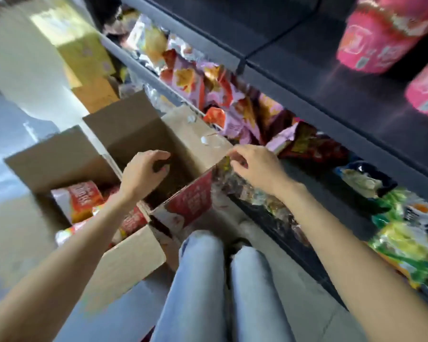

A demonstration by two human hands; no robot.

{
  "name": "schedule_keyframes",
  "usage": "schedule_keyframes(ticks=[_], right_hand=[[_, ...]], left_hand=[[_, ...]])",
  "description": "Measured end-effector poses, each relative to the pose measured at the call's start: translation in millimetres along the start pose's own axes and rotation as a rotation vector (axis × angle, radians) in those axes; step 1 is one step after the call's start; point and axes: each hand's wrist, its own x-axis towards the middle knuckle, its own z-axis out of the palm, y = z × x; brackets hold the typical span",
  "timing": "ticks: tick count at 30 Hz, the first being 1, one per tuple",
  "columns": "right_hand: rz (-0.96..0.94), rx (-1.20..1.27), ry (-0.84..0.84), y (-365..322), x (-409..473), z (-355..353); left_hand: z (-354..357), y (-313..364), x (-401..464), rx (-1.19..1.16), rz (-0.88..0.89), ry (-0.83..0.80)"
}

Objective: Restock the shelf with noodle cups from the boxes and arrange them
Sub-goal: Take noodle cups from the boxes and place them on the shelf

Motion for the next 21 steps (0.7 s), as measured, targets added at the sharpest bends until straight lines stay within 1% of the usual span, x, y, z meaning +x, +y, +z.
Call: schedule_keyframes(ticks=[2,3,6,9,11,13,17,19,21], right_hand=[[-0.088,-0.025,-0.100,-20.4,63.5,28.5],[-0.129,-0.042,-0.155,-29.6,94.4,44.6],[-0.299,-0.169,-0.363,-53.0,176.8,100.1],[-0.450,-0.363,-0.586,-61.3,235.7,166.7],[-0.541,-0.489,-0.701,-57.4,261.0,216.6],[-0.607,-0.572,-0.797,-48.0,276.0,269.7],[-0.675,-0.705,-1.005,-14.6,274.1,374.9],[-0.694,-0.741,-1.050,3.0,263.8,413.5],[-0.691,-0.796,-1.098,20.3,253.5,443.9]], left_hand=[[2.8,-54.8,8.1,0.072,-0.154,-0.015],[8.1,-77.2,12.0,0.106,-0.203,-0.046],[34.6,-128.8,23.3,0.182,-0.294,-0.145],[55.9,-164.0,34.9,0.194,-0.385,-0.095],[66.7,-183.8,41.3,0.204,-0.430,-0.070],[77.6,-199.0,43.3,0.218,-0.405,-0.072],[92.5,-214.7,34.5,0.254,-0.266,-0.013],[93.9,-217.8,32.6,0.320,-0.245,0.012],[90.9,-217.3,33.5,0.381,-0.231,0.002]])
